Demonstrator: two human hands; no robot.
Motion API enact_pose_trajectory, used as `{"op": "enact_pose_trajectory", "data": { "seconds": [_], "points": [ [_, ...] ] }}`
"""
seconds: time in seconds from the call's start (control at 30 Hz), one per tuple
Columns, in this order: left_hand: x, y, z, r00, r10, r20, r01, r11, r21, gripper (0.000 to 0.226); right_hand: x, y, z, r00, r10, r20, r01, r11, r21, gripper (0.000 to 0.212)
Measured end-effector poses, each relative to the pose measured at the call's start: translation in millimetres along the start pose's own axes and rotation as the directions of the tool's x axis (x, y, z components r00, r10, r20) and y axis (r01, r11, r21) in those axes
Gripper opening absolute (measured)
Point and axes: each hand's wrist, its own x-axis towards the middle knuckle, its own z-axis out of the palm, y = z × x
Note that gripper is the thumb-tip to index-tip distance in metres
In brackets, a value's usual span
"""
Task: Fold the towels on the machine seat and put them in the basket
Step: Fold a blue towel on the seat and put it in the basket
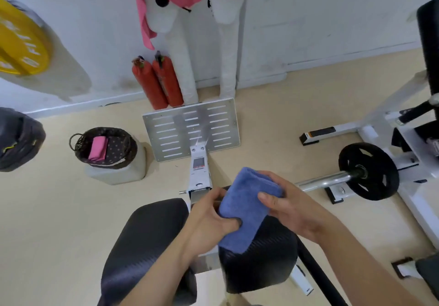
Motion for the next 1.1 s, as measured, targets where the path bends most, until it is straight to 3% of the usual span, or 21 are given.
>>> {"op": "enact_pose_trajectory", "data": {
  "seconds": [0.1,0.27,0.33,0.4,0.53,0.6,0.7,0.87,0.97,1.1],
  "points": [
    [-52,-5,-12,0.994,-0.01,-0.113,-0.029,0.942,-0.333,0.049,-7,-12,54,0.998,-0.029,0.061,0.031,0.999,-0.024,0.055],
    [-154,-27,-51,0.961,0.062,-0.269,-0.177,0.888,-0.425,0.071,-36,-13,157,0.987,-0.14,0.078,0.159,0.92,-0.358,0.042],
    [-203,-35,-79,0.913,0.103,-0.395,-0.264,0.887,-0.378,0.073,-57,-9,207,0.964,-0.207,0.168,0.266,0.784,-0.561,0.043],
    [-258,-44,-108,0.872,0.149,-0.466,-0.31,0.906,-0.289,0.068,-80,-1,260,0.919,-0.294,0.263,0.39,0.585,-0.711,0.045],
    [-369,-73,-158,0.803,0.231,-0.55,-0.319,0.945,-0.068,0.048,-130,29,375,0.82,-0.347,0.455,0.537,0.193,-0.821,0.062],
    [-421,-91,-177,0.76,0.259,-0.596,-0.312,0.95,0.015,0.042,-153,41,431,0.791,-0.31,0.528,0.577,0.093,-0.811,0.066],
    [-487,-115,-201,0.703,0.286,-0.651,-0.325,0.944,0.064,0.032,-178,48,502,0.774,-0.195,0.602,0.627,0.107,-0.771,0.072],
    [-556,-145,-237,0.619,0.336,-0.71,-0.371,0.922,0.112,0.014,-182,56,577,0.735,0.034,0.677,0.64,0.295,-0.71,0.076],
    [-572,-163,-264,0.515,0.291,-0.806,-0.395,0.915,0.078,0.005,-168,61,606,0.765,0.094,0.638,0.603,0.246,-0.759,0.065],
    [-575,-184,-303,0.53,0.26,-0.807,-0.351,0.934,0.07,0.007,-145,73,639,0.76,0.022,0.65,0.648,0.044,-0.76,0.041]
  ]
}}
